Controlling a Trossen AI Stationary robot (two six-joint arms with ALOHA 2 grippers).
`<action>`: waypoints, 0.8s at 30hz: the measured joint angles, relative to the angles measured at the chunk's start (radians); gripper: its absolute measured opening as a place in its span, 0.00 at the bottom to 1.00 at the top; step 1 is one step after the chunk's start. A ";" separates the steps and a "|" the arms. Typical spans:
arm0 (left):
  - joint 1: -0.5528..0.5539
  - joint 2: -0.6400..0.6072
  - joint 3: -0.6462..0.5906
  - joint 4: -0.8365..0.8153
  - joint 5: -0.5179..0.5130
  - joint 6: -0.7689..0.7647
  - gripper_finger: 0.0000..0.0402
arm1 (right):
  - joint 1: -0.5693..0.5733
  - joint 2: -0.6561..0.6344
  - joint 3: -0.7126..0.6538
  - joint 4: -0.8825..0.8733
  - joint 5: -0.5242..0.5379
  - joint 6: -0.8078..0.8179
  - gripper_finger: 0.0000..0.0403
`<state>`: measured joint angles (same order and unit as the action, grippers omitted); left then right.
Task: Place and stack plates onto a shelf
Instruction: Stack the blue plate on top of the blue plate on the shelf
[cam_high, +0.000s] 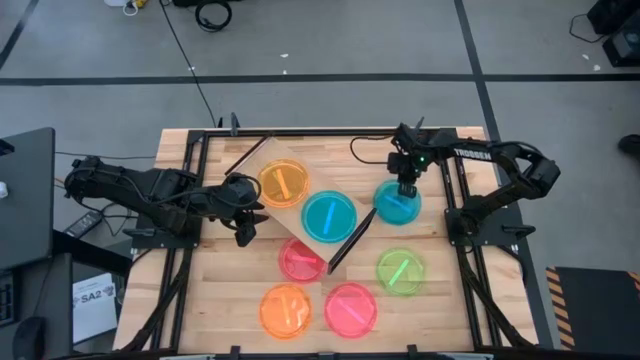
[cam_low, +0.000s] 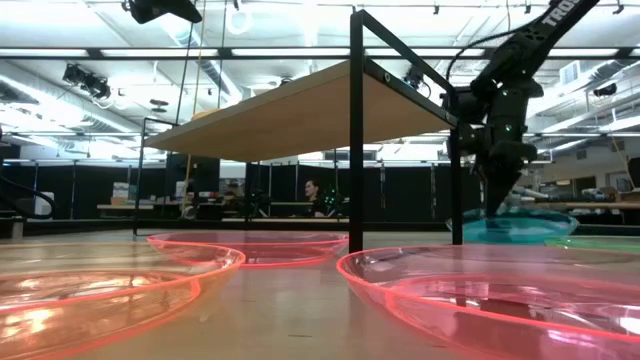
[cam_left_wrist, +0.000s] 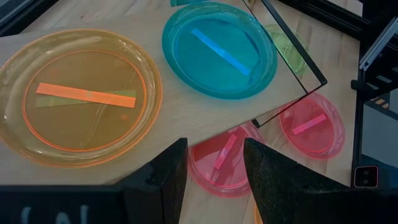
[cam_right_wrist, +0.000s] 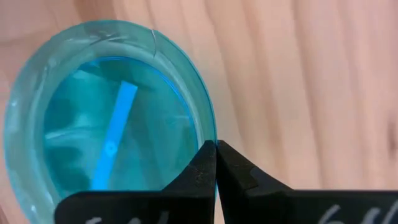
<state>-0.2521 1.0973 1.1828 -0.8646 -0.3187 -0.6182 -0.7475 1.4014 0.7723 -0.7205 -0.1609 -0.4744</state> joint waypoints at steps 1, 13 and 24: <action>0.000 0.000 0.000 0.000 0.000 0.000 0.41 | 0.000 0.000 0.016 -0.017 0.005 0.000 0.02; 0.000 0.000 0.000 0.000 0.000 0.000 0.41 | 0.000 -0.001 0.239 -0.151 0.053 0.000 0.02; 0.000 0.000 0.000 0.000 0.000 0.000 0.41 | 0.000 -0.002 0.481 -0.217 0.168 0.000 0.02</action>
<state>-0.2520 1.0973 1.1828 -0.8646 -0.3187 -0.6179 -0.7475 1.3998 1.2530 -0.9375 0.0073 -0.4747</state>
